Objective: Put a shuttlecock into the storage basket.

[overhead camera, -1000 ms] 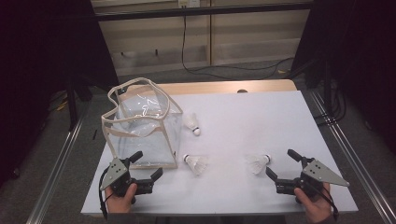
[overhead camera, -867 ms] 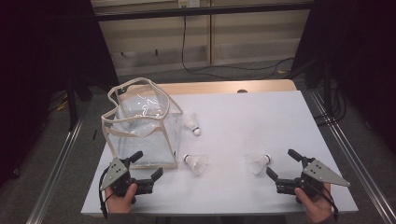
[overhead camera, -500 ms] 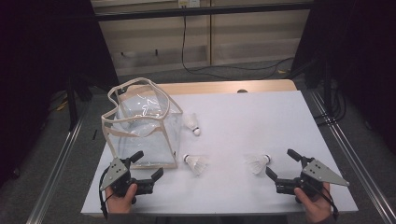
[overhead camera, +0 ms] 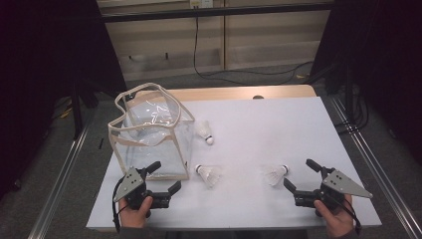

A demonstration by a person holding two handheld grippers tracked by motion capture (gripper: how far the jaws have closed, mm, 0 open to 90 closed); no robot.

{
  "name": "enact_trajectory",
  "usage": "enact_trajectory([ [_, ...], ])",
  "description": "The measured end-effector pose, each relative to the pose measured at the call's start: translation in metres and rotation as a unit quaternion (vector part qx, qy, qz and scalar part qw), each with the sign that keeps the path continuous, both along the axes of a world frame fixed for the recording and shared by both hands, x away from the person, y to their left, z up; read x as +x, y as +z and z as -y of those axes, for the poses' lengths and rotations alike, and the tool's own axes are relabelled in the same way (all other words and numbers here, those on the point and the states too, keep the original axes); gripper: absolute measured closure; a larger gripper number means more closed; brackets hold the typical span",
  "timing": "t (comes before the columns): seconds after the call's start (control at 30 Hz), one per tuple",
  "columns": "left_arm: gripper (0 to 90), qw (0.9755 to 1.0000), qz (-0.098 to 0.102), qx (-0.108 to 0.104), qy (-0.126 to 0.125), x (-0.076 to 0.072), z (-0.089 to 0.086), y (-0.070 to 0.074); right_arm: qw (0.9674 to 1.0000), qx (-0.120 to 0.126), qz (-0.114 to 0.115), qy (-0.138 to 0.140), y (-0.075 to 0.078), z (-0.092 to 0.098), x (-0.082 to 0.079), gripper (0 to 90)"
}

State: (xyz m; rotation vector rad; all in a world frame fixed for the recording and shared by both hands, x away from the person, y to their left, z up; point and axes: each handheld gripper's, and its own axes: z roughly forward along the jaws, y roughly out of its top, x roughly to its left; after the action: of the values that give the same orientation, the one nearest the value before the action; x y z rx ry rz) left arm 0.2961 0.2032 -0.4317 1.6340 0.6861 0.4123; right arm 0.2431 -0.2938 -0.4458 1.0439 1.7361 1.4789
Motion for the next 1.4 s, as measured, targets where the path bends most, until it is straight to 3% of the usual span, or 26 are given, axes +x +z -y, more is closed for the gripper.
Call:
enact_trajectory([
  [0.47,2.1,0.9998,0.002,-0.010,-0.016,-0.001,0.013,0.004,1.0000,-0.001,0.000,0.002,-0.001,0.000,0.001,1.1],
  [1.4,1.9,0.9991,-0.003,-0.002,-0.042,0.000,0.029,0.003,1.0000,0.001,0.004,-0.003,0.000,0.003,-0.001,1.2],
])
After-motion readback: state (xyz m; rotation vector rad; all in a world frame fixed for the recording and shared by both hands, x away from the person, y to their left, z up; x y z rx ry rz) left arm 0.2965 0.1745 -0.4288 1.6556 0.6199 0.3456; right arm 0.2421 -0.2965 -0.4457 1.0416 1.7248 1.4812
